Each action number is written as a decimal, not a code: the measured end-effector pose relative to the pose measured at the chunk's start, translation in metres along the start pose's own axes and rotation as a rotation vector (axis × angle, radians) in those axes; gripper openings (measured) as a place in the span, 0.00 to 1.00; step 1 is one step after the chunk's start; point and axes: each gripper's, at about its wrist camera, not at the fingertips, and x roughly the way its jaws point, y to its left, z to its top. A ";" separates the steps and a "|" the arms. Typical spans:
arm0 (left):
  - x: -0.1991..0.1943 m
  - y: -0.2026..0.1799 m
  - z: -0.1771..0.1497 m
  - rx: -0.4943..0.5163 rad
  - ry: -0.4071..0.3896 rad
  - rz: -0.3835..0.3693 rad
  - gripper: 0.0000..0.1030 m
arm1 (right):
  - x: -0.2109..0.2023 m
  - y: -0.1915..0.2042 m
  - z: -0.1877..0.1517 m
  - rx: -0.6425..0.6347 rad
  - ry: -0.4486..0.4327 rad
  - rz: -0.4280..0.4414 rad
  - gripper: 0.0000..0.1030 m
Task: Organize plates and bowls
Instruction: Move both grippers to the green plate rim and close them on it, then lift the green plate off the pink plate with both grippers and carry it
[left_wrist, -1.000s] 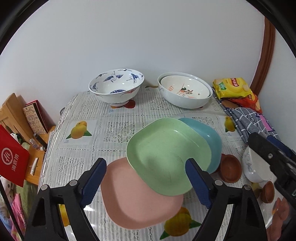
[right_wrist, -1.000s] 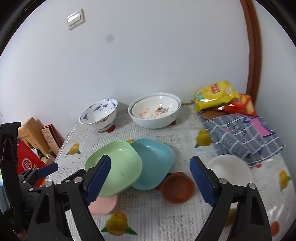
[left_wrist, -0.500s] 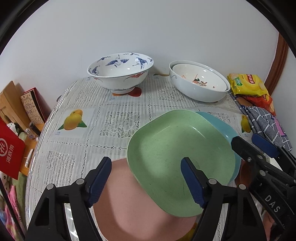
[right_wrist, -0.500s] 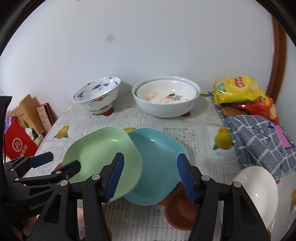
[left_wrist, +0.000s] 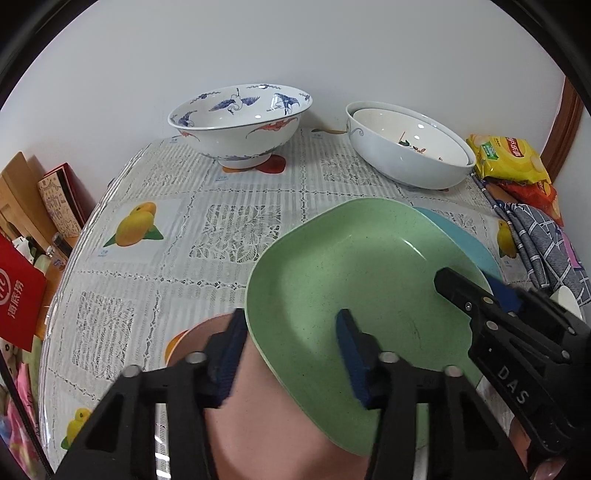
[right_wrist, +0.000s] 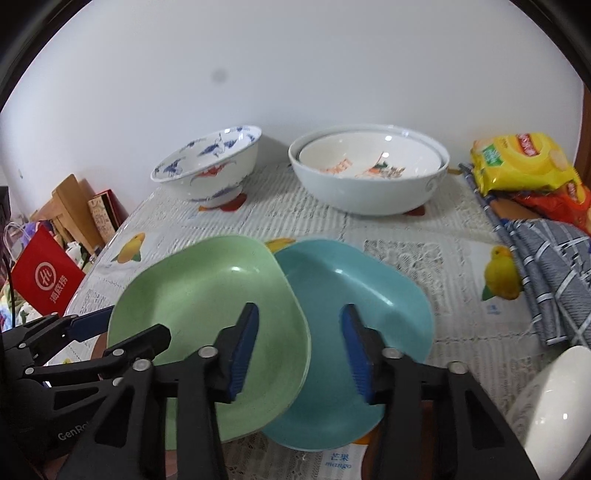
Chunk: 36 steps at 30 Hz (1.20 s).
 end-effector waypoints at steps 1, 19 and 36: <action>0.001 0.001 0.000 -0.006 0.002 0.003 0.30 | 0.004 -0.001 -0.001 0.005 0.017 0.005 0.14; -0.065 0.013 -0.016 -0.048 -0.061 -0.017 0.13 | -0.071 0.005 -0.004 0.104 -0.052 0.039 0.07; -0.156 0.043 -0.057 -0.092 -0.126 0.021 0.13 | -0.152 0.056 -0.027 0.090 -0.084 0.064 0.07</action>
